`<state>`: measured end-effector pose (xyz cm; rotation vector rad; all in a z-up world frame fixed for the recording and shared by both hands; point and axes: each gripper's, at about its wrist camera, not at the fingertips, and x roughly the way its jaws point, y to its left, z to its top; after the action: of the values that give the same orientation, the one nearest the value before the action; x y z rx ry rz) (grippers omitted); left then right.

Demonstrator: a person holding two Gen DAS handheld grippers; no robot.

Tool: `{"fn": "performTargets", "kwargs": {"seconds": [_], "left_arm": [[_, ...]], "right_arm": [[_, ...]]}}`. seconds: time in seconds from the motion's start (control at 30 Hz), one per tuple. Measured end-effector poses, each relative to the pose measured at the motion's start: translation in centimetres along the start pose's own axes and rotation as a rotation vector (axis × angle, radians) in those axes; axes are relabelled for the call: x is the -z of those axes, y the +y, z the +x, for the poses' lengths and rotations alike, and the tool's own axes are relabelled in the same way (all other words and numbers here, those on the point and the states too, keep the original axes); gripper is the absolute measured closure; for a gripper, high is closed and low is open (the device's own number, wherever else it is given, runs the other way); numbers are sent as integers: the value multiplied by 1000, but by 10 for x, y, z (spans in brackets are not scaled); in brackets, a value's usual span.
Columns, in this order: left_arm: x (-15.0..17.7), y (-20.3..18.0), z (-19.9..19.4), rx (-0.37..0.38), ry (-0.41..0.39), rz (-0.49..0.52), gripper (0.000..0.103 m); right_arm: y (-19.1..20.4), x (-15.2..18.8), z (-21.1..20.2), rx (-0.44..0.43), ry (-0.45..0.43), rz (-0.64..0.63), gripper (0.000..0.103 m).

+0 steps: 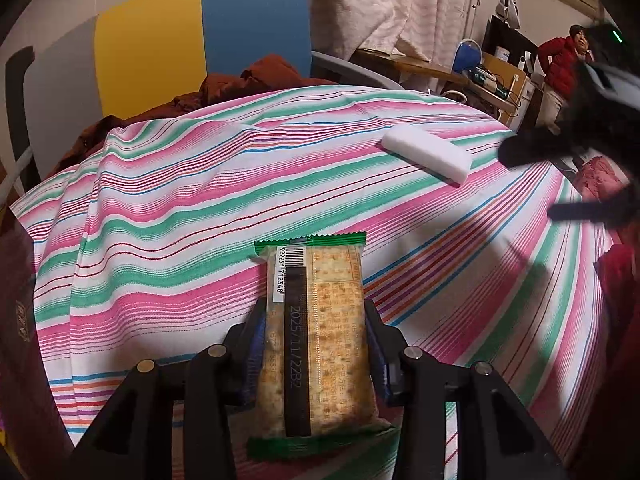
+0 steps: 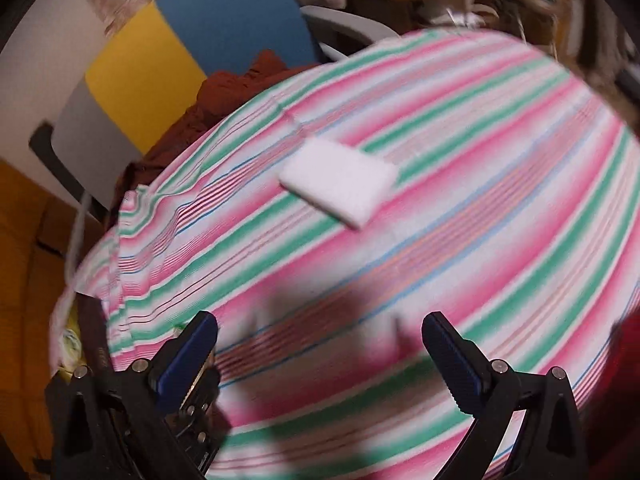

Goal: Organize objects
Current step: 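Grasp the white bar with the right gripper while the left gripper holds the cracker pack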

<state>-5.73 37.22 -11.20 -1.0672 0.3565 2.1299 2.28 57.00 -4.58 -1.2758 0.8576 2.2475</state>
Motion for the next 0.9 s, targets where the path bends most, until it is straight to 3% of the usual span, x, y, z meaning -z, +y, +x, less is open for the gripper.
{"fn": "performTargets", "kwargs": {"seconds": [0.27, 0.33, 0.57, 0.63, 0.67, 0.9], "left_arm": [[2, 2, 1, 7, -6, -5, 57], [2, 1, 1, 6, -7, -4, 57], [2, 1, 2, 9, -10, -6, 57], [2, 1, 2, 10, -11, -6, 57], [2, 1, 2, 10, -11, -6, 57], [2, 2, 1, 12, -14, -4, 57]], "right_arm": [[38, -59, 45, 223, -46, -376, 0], [39, -68, 64, 239, -12, -448, 0], [28, -88, 97, 219, 27, -447, 0], [26, -90, 103, 192, 47, -437, 11], [27, -90, 106, 193, 64, -436, 35], [36, -59, 92, 196, 120, -412, 38]]}}
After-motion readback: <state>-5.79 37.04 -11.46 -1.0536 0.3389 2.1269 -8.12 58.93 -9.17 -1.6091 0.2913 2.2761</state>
